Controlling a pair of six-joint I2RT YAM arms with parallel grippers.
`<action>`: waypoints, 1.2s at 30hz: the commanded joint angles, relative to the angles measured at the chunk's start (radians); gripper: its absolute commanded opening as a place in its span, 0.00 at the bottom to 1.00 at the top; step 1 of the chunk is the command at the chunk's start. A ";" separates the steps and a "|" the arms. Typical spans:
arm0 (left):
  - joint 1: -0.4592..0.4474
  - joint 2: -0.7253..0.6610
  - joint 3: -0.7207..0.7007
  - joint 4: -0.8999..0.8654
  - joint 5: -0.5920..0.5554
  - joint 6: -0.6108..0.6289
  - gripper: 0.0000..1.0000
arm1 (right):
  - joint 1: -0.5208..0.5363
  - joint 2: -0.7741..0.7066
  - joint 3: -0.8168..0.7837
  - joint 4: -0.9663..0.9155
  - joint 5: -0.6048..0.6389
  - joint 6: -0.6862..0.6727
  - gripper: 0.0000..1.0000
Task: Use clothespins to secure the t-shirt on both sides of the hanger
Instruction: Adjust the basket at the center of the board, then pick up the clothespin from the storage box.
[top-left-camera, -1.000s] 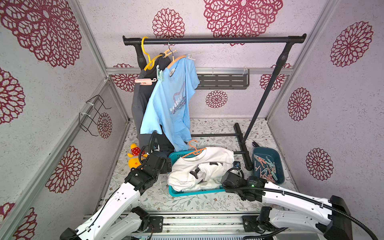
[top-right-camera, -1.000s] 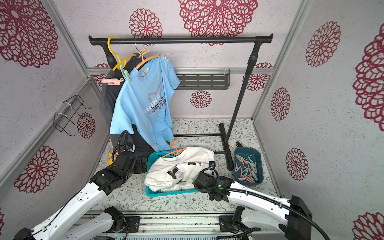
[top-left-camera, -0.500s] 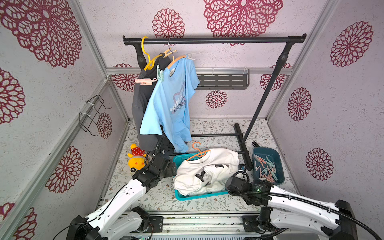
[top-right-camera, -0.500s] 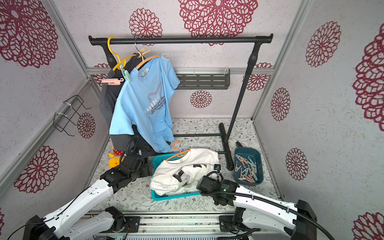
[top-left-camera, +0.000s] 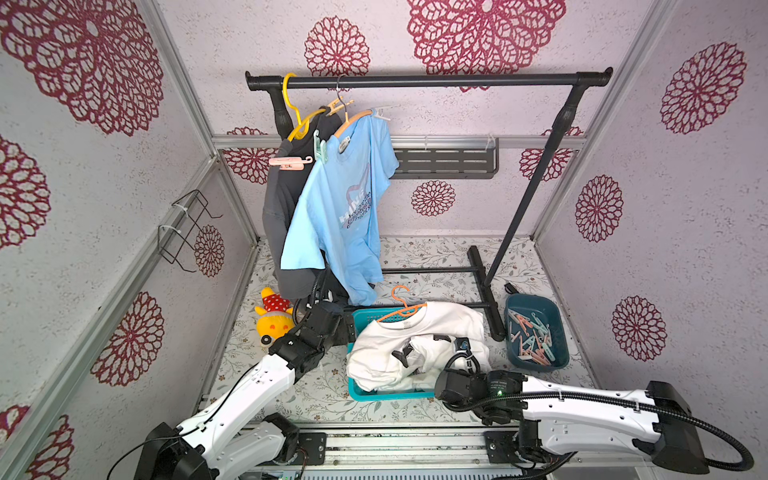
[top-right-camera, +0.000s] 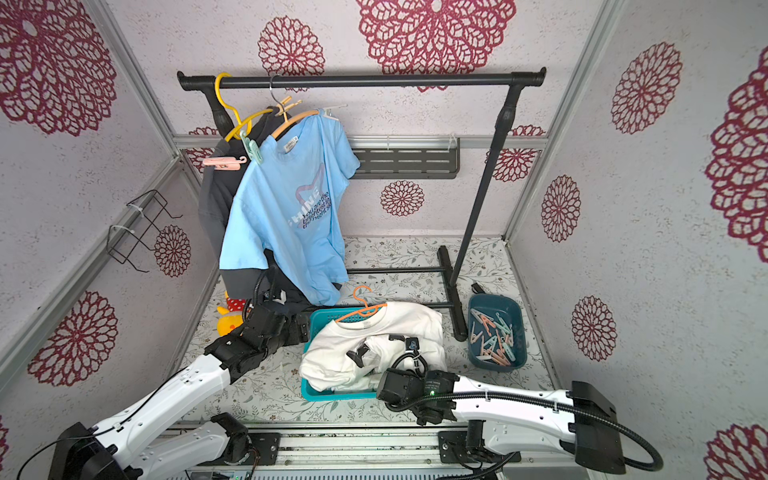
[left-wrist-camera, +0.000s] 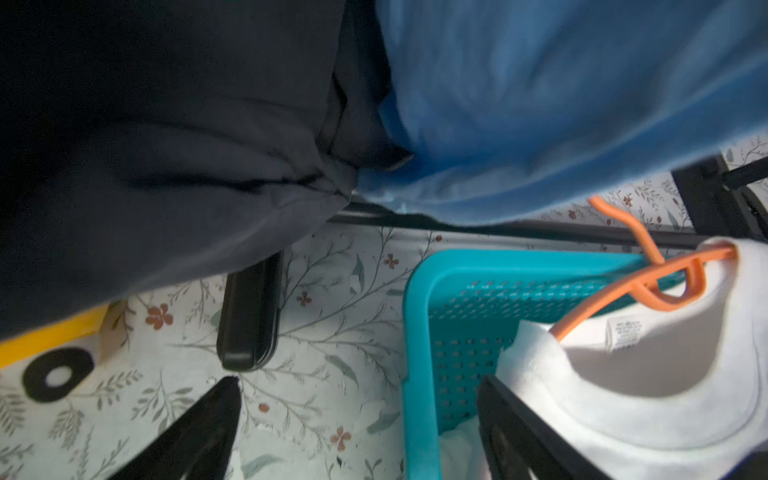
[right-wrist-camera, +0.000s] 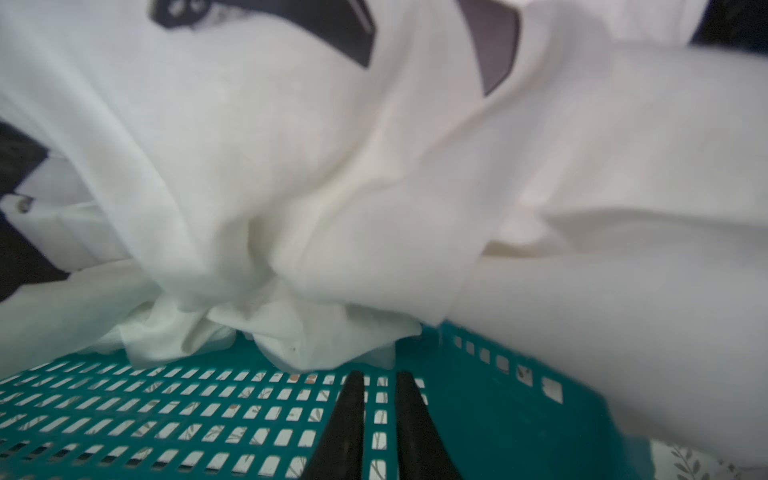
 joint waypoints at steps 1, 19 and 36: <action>-0.006 0.050 0.055 0.188 -0.088 0.032 0.84 | 0.011 -0.062 0.034 -0.049 0.095 0.033 0.22; -0.021 0.093 0.157 0.205 -0.073 0.082 0.00 | 0.002 -0.345 0.096 -0.067 0.403 -0.207 0.37; -0.062 -0.141 0.003 -0.070 -0.271 -0.032 0.14 | -0.405 -0.315 0.051 0.248 0.269 -0.589 0.39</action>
